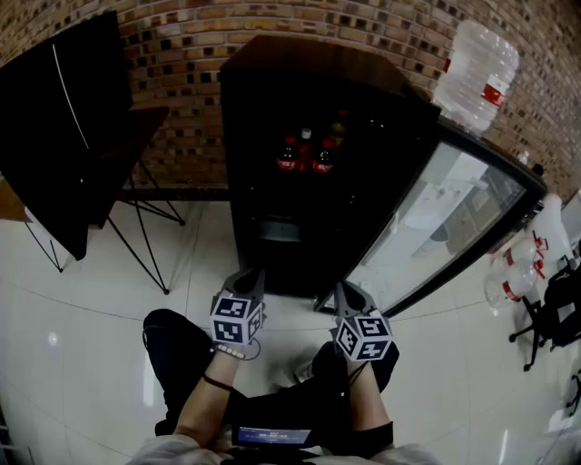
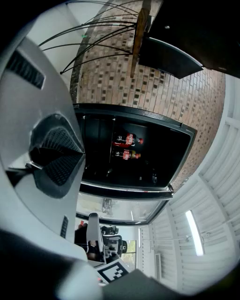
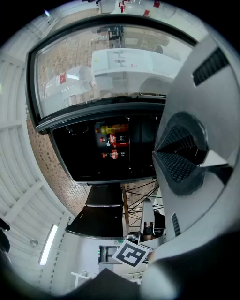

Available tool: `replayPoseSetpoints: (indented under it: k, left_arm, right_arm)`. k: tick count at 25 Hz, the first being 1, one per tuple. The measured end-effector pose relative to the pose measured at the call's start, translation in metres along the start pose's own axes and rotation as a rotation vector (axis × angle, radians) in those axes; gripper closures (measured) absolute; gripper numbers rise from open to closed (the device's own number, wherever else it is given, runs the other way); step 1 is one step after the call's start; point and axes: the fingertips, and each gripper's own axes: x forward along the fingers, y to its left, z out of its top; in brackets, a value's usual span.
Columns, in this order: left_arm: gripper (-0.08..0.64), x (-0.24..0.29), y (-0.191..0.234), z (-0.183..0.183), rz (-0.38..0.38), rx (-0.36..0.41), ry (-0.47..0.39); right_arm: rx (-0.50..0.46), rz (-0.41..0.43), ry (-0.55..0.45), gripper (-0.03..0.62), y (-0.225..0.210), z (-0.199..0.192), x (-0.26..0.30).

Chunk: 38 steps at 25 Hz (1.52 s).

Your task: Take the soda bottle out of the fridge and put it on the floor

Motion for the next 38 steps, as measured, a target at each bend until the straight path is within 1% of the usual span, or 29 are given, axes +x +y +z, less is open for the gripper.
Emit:
replayPoseSetpoints:
  k: [6, 10, 12, 14, 17, 19, 22, 23, 26, 28, 30, 34, 38]
  left_arm:
    - [0.558, 0.018, 0.000, 0.034, 0.004, 0.045, -0.025]
    - [0.557, 0.033, -0.001, 0.071, 0.003, 0.077, -0.072]
    - [0.531, 0.042, 0.000, 0.091, 0.001, 0.088, -0.100]
    - [0.524, 0.053, 0.002, 0.109, -0.001, 0.105, -0.120]
    - [0.453, 0.071, 0.004, 0.135, -0.002, 0.117, -0.135]
    - [0.451, 0.085, 0.007, 0.154, 0.003, 0.120, -0.144]
    - [0.384, 0.111, 0.011, 0.186, 0.036, 0.151, -0.161]
    - [0.351, 0.120, 0.012, 0.197, 0.049, 0.155, -0.163]
    - [0.301, 0.145, 0.020, 0.221, 0.085, 0.148, -0.163]
    - [0.299, 0.163, 0.024, 0.232, 0.104, 0.156, -0.153]
    - [0.280, 0.180, 0.029, 0.237, 0.121, 0.165, -0.139]
    - [0.278, 0.206, 0.047, 0.237, 0.162, 0.163, -0.103]
    - [0.278, 0.227, 0.056, 0.237, 0.173, 0.187, -0.069]
  right_arm:
    - [-0.001, -0.004, -0.009, 0.600, -0.004, 0.005, -0.002]
    - [-0.012, -0.008, -0.015, 0.598, -0.005, 0.007, -0.002]
    - [-0.015, -0.005, -0.022, 0.598, -0.005, 0.010, -0.003]
    - [-0.009, 0.007, -0.039, 0.600, -0.004, 0.016, -0.004]
    - [-0.018, 0.019, -0.074, 0.600, 0.001, 0.032, -0.009]
    - [-0.048, 0.010, -0.081, 0.598, 0.003, 0.038, -0.012]
    - [-0.059, 0.012, -0.086, 0.598, 0.005, 0.042, -0.013]
    - [-0.059, 0.015, -0.090, 0.598, 0.006, 0.043, -0.013]
    - [-0.073, 0.011, -0.094, 0.598, 0.007, 0.044, -0.013]
    - [-0.073, 0.012, -0.095, 0.598, 0.007, 0.044, -0.013]
    - [-0.068, 0.016, -0.099, 0.598, 0.007, 0.045, -0.011]
    - [-0.061, 0.019, -0.107, 0.598, 0.008, 0.046, -0.010]
    - [-0.051, 0.018, -0.107, 0.598, 0.004, 0.045, -0.009]
